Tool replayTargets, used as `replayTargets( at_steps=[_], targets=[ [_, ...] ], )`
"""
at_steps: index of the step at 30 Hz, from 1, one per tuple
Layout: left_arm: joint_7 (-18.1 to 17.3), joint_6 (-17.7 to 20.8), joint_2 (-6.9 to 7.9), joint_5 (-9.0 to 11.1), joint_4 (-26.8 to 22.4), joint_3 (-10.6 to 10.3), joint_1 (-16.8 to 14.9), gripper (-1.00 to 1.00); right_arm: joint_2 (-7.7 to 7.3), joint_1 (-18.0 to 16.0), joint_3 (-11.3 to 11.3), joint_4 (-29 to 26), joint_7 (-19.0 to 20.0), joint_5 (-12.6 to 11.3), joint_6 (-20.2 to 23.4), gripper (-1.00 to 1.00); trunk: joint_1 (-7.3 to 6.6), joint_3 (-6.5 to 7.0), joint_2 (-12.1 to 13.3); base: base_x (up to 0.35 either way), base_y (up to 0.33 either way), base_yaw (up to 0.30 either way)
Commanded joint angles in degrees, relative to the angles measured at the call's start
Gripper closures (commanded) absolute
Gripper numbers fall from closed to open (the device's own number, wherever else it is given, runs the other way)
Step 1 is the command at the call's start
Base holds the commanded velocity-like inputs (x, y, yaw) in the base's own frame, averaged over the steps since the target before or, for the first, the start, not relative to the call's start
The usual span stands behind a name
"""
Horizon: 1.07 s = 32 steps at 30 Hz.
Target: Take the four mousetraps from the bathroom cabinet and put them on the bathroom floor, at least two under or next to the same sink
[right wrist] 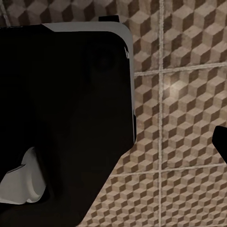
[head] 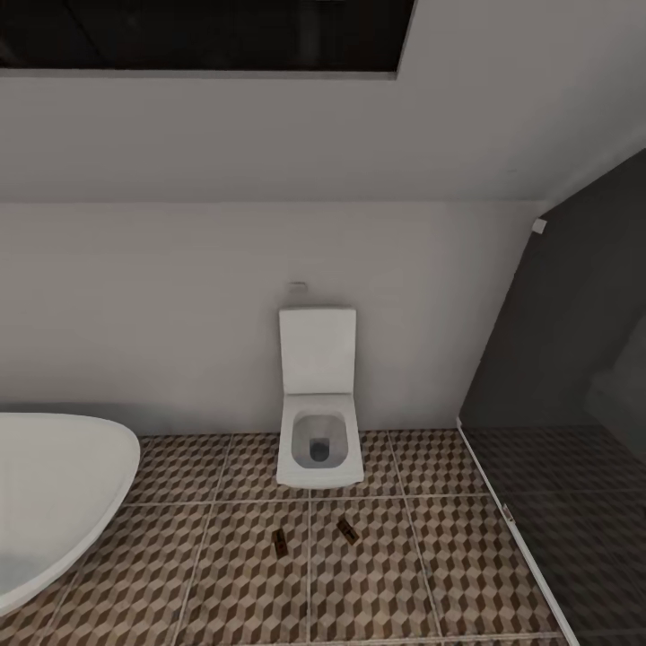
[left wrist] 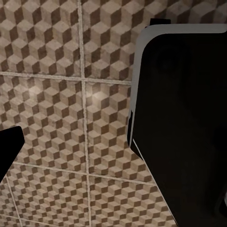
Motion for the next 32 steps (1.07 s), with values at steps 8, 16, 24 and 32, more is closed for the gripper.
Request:
replayTargets(
  at_steps=[8,16,24,32],
  targets=[
    [0.02,-0.32,-0.02,0.57,0.21,-0.49,-0.1,-1.0,0.03,-0.02,0.48,-0.1,-0.05,-0.51,0.17,-1.0,0.03,-0.11,-0.11,0.0,0.0,0.0],
    [0.02,-0.31,-0.03,0.57,0.21,-0.49,-0.1,-1.0,-0.03,-0.02,0.48,-0.1,-0.05,-0.5,0.17,-1.0,0.03,-0.11,-0.11,0.0,0.0,0.0],
    [0.02,-0.32,-0.02,0.57,0.21,-0.49,-0.11,-1.0,-0.01,-0.02,0.48,-0.11,-0.05,-0.5,0.17,-1.0,0.03,-0.11,-0.11,0.0,0.0,0.0],
    [0.02,-0.32,-0.02,0.55,0.21,-0.49,-0.1,-1.0,-0.04,-0.02,0.48,-0.11,-0.05,-0.5,0.17,-1.0,0.03,-0.11,-0.11,0.0,0.0,0.0]
  ],
)
